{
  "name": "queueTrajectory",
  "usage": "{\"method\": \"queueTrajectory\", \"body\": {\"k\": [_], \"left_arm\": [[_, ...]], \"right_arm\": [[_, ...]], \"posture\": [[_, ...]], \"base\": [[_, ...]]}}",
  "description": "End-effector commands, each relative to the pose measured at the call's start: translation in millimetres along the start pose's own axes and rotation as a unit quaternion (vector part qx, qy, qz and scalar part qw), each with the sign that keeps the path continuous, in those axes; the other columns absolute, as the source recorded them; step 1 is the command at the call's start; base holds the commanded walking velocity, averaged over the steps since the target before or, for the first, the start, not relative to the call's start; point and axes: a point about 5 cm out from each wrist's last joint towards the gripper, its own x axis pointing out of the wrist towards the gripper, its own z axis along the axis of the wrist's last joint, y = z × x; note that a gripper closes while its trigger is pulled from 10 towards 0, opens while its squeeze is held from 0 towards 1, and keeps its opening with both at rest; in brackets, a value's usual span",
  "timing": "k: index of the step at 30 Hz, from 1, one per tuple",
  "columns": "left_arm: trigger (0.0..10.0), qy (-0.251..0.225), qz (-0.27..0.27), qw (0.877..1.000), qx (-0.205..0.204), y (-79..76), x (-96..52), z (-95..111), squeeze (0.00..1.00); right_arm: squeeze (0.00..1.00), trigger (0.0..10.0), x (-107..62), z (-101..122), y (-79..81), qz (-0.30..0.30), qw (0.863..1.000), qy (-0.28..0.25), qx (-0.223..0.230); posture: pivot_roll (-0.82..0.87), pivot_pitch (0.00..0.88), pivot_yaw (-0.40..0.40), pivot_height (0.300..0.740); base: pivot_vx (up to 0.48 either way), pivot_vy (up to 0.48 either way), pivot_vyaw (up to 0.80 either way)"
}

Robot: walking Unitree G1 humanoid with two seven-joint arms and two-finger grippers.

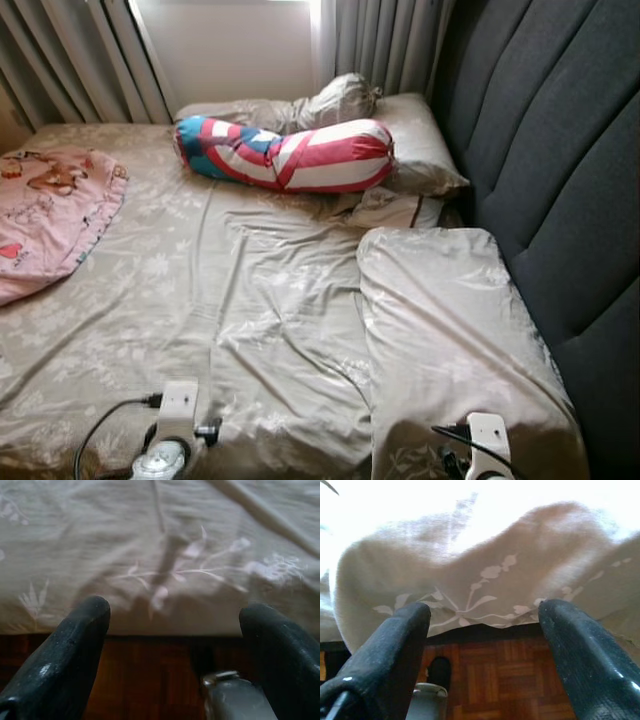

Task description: Clean up the room

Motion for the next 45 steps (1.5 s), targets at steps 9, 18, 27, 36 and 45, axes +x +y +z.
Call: {"method": "queueTrajectory", "body": {"k": [9, 18, 27, 36, 45], "left_arm": [[10.0, 0.015, -0.033, 0.999, 0.025, -15.4, 0.2, -4, 0.0], [10.0, 0.033, -0.032, 0.999, 0.008, -23.1, -2.0, -15, 0.0], [10.0, 0.055, -0.032, 0.998, 0.013, -20.6, -5.9, -29, 0.0], [10.0, 0.073, -0.03, 0.997, 0.018, -15.5, -8.6, -38, 0.0], [10.0, 0.072, -0.033, 0.997, 0.019, -15.7, -7.9, -36, 0.0]], "right_arm": [[0.0, 10.0, -0.5, -4, 3.0, 0.001, 1.0, 0.006, 0.004], [0.0, 10.0, -0.1, -2, 3.9, 0.008, 1.0, 0.006, -0.003], [0.0, 10.0, 0.1, -2, 3.4, 0.011, 1.0, 0.008, -0.022], [0.0, 10.0, -0.1, -3, 3.3, 0.011, 1.0, 0.013, -0.018], [0.0, 10.0, 0.0, -3, 4.0, 0.016, 0.999, 0.014, -0.026]], "posture": [[-0.09, 0.0, -0.008, 0.74], [-0.09, 0.0, -0.003, 0.74], [-0.08, 0.0, -0.014, 0.74], [-0.07, 0.0, -0.016, 0.74], [-0.07, 0.0, -0.014, 0.74]], "base": [[0.0, 0.0, 0.0], [0.0, 0.0, 0.0], [0.0, 0.0, 0.09], [0.0, 0.0, 0.62], [0.0, 0.168, 0.0]]}}
